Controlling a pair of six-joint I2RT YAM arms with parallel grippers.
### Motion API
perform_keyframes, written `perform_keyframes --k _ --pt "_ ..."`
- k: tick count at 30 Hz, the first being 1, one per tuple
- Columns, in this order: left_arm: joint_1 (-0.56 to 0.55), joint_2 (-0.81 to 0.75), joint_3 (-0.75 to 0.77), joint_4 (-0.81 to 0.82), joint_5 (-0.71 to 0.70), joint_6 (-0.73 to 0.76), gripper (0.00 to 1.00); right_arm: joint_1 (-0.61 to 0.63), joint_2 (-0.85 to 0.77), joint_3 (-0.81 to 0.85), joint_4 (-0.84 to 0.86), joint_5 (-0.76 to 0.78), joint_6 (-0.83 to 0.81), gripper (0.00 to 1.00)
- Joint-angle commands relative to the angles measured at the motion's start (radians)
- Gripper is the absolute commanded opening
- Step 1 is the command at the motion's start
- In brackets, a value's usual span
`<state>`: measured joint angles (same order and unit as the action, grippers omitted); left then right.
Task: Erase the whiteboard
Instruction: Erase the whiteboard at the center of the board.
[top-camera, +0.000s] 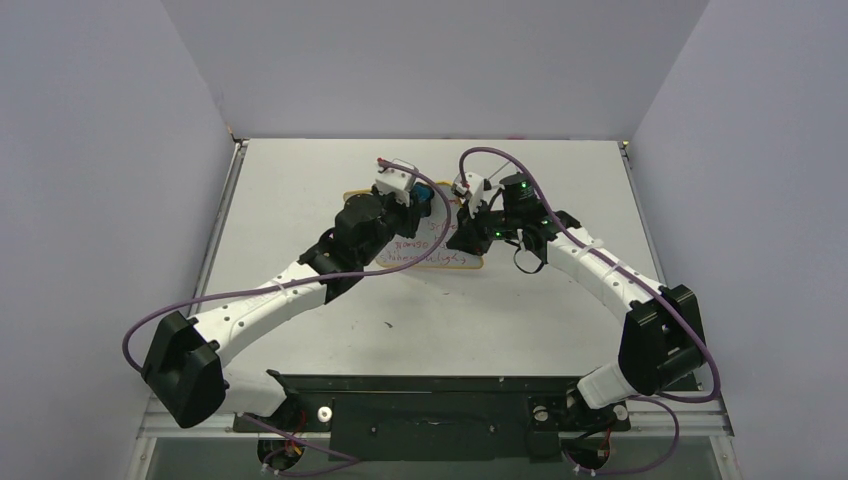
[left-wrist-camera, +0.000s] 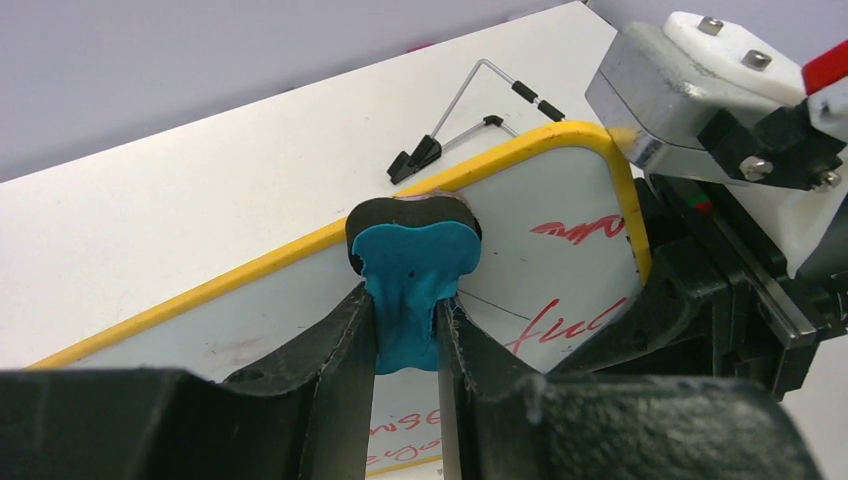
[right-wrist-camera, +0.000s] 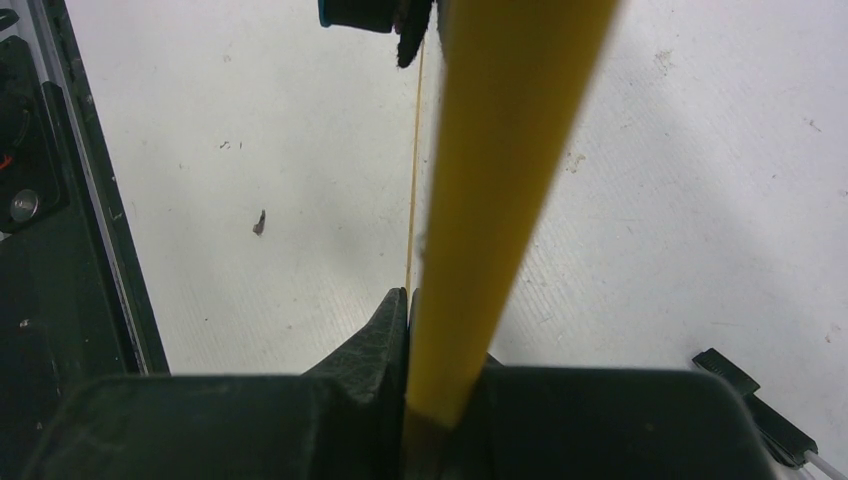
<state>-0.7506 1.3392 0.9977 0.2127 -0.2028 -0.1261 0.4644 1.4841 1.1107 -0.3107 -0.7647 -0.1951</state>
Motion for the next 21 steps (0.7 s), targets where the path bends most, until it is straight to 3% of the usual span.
perform_keyframes --k 1,6,11,21 --pt "-0.025 0.003 0.016 0.104 0.060 0.021 0.00 0.053 0.009 0.012 -0.085 -0.082 -0.081 0.00" --pt "-0.090 0.034 0.028 0.135 0.138 0.049 0.00 0.054 0.008 0.012 -0.088 -0.082 -0.081 0.00" --pt "-0.109 0.042 0.022 0.145 0.130 0.048 0.00 0.054 0.007 0.013 -0.088 -0.083 -0.083 0.00" --pt "-0.034 0.057 0.035 0.011 -0.128 0.040 0.00 0.053 0.001 0.012 -0.089 -0.083 -0.083 0.00"
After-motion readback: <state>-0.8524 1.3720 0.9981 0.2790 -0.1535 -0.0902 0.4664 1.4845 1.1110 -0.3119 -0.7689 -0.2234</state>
